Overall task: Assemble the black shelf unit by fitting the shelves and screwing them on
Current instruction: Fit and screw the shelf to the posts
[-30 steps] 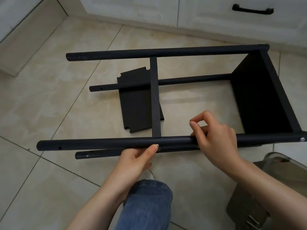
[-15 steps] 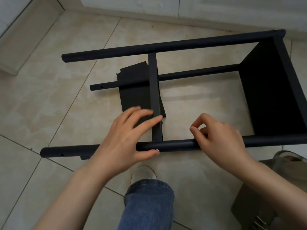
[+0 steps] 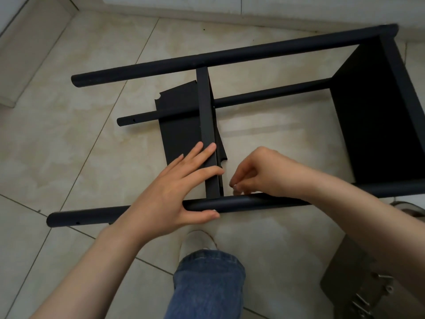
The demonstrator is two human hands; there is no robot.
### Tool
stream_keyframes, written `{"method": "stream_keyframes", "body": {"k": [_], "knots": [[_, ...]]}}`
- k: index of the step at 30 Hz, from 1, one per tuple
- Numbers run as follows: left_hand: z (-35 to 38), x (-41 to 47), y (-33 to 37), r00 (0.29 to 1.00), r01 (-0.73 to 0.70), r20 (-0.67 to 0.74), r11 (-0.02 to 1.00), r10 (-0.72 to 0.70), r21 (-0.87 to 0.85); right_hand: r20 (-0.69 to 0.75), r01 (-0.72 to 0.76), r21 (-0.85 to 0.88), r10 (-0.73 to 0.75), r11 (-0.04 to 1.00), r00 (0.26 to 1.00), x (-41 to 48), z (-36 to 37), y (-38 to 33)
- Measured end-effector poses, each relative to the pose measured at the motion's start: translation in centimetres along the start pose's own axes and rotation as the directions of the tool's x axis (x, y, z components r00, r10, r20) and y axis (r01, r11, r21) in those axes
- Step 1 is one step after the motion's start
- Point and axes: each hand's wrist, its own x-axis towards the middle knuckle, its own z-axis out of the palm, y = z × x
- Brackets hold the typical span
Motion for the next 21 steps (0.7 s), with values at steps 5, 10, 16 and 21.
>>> {"method": "stream_keyframes", "body": {"k": [5, 10, 16, 21], "knots": [[0.6, -0.2, 0.2, 1.000, 0.014, -0.024, 1.000, -0.014, -0.003, 0.163, 0.055, 0.125, -0.076, 0.991, 0.984, 2.2, 0.5, -0.9], [1.5, -0.7, 0.2, 0.998, -0.004, -0.057, 1.000, 0.004, 0.003, 0.198, 0.067, 0.239, -0.116, 0.969, 0.973, 2.7, 1.1, -0.4], [2.2, -1.3, -0.1, 0.996, -0.023, -0.086, 0.999, 0.025, 0.023, 0.219, 0.095, 0.298, -0.165, 0.950, 0.962, 2.3, 2.0, 0.0], [2.7, -1.6, -0.2, 0.993, -0.036, -0.108, 0.999, 0.041, 0.040, 0.229, 0.081, 0.297, -0.153, 0.952, 0.961, 2.1, 2.4, 0.4]]}}
